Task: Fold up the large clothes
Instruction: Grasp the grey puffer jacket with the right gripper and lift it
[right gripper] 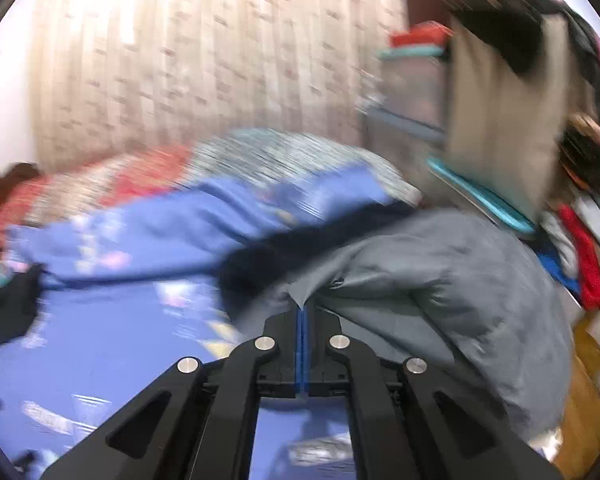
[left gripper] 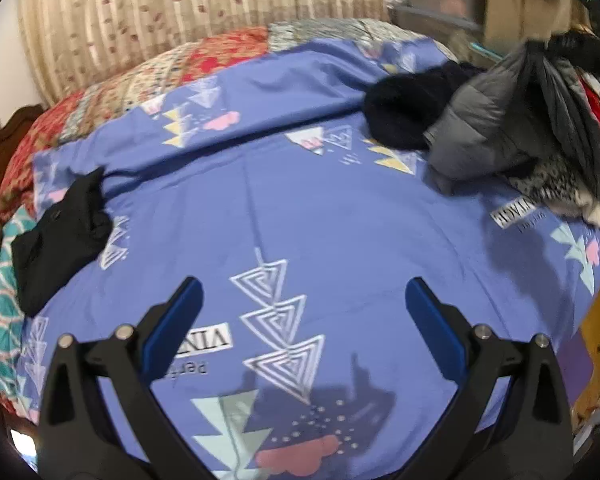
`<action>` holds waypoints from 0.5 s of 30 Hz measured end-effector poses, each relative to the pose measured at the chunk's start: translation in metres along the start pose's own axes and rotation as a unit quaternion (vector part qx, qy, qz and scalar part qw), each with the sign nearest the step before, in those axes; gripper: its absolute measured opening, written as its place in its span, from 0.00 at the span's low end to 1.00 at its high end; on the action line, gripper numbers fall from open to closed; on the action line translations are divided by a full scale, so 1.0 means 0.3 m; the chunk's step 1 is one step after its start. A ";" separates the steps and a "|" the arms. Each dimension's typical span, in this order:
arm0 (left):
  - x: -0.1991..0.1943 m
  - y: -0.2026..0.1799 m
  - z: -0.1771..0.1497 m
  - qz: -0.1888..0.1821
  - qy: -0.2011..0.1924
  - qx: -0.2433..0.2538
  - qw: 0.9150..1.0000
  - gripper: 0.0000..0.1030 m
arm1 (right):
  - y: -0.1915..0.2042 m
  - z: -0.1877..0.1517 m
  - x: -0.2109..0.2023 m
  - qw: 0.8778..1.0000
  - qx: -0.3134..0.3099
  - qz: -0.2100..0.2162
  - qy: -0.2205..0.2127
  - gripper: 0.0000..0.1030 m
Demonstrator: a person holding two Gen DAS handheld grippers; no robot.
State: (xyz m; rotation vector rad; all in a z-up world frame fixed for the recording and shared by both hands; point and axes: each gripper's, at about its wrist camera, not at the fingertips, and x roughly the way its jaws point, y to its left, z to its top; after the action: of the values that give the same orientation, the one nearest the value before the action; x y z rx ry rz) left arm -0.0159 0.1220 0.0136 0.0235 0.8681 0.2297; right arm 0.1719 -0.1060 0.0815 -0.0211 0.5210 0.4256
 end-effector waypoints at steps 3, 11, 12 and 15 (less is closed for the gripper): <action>-0.031 0.088 -0.011 0.009 -0.008 -0.026 1.000 0.94 | 0.230 0.072 -0.052 0.996 -0.028 0.081 -0.019 0.23; -0.118 0.440 -0.094 0.060 -0.023 -0.122 0.990 0.94 | 0.871 0.249 -0.097 0.951 -0.068 0.299 -0.023 0.23; -0.131 0.475 -0.106 0.067 -0.026 -0.130 0.989 0.94 | 0.937 0.264 -0.089 0.947 -0.071 0.312 -0.024 0.23; -0.170 0.588 -0.148 0.090 -0.035 -0.154 0.983 0.94 | 1.006 0.267 -0.015 0.951 -0.059 0.302 -0.011 0.23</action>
State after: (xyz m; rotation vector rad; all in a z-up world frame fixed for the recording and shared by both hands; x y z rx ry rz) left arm -0.1149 0.2800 0.0433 -0.1781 0.7525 0.5277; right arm 0.0860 0.1779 0.1798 0.0297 0.4734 1.0554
